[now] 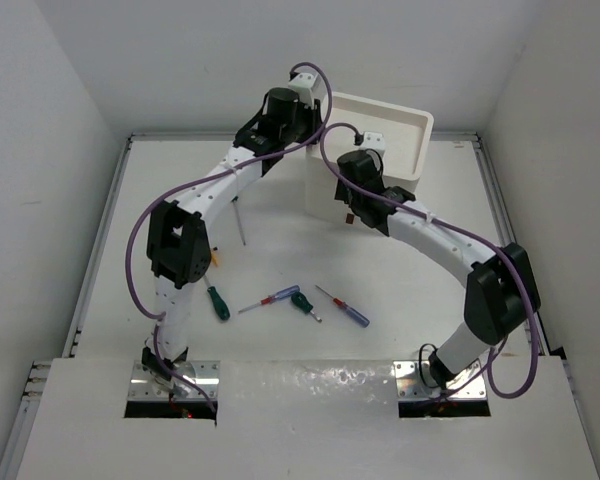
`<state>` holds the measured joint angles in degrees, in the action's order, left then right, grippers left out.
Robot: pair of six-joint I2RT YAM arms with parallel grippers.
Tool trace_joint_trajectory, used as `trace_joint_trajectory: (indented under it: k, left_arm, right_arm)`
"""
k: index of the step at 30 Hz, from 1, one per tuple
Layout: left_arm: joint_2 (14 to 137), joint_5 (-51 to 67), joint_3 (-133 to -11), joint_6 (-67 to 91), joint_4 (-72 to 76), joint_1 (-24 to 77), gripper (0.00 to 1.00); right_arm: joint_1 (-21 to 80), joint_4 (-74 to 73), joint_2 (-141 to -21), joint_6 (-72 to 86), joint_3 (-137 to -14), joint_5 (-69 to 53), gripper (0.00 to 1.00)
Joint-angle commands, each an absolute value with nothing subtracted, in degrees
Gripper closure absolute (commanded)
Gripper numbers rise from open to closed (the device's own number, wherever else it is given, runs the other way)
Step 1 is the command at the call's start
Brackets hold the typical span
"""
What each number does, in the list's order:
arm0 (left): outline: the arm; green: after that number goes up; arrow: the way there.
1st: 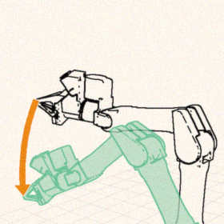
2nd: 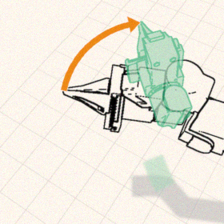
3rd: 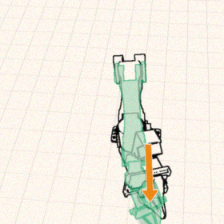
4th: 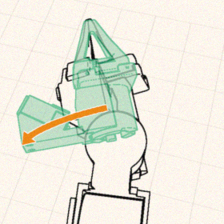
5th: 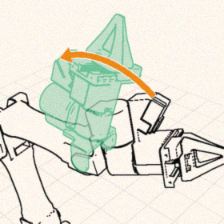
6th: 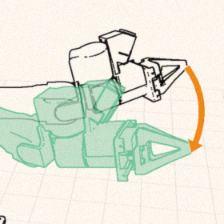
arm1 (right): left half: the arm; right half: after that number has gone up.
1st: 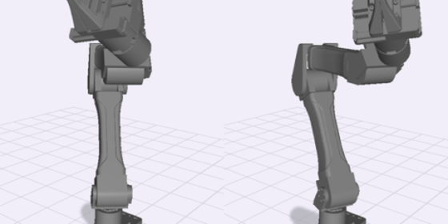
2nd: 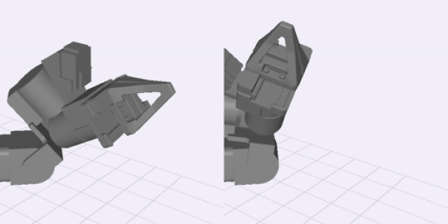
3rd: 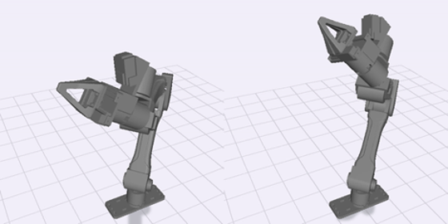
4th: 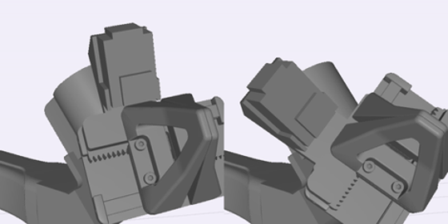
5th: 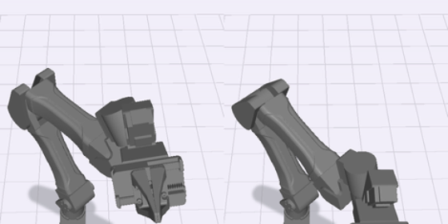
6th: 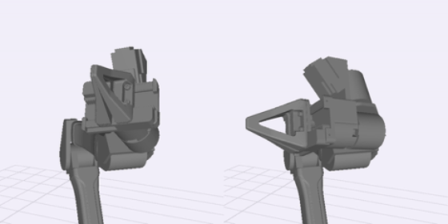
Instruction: Sort the tools into containers
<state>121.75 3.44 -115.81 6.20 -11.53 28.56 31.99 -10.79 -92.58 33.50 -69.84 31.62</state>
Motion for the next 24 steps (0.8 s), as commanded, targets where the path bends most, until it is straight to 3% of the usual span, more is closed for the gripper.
trace_joint_trajectory:
  k: [1,9,18,24]
  left_arm:
    - [119.09,6.15,-114.7,4.92,-12.48,29.71,1.0]
    - [119.0,7.12,-114.43,5.27,-12.48,29.79,1.0]
    - [118.65,6.68,-112.76,5.01,-11.69,29.79,1.0]
    - [118.39,6.59,-112.68,5.36,-11.25,29.8,1.0]
  right_arm:
    - [31.11,-9.05,-93.87,35.5,-74.09,41.55,0.56]
    - [31.11,-9.23,-93.6,40.96,-73.3,47.02,0.67]
    - [31.11,-5.81,-94.66,33.85,-75.58,43.86,0.64]
    - [31.03,-5.8,-96.06,29.97,-77.78,44.74,0.7]
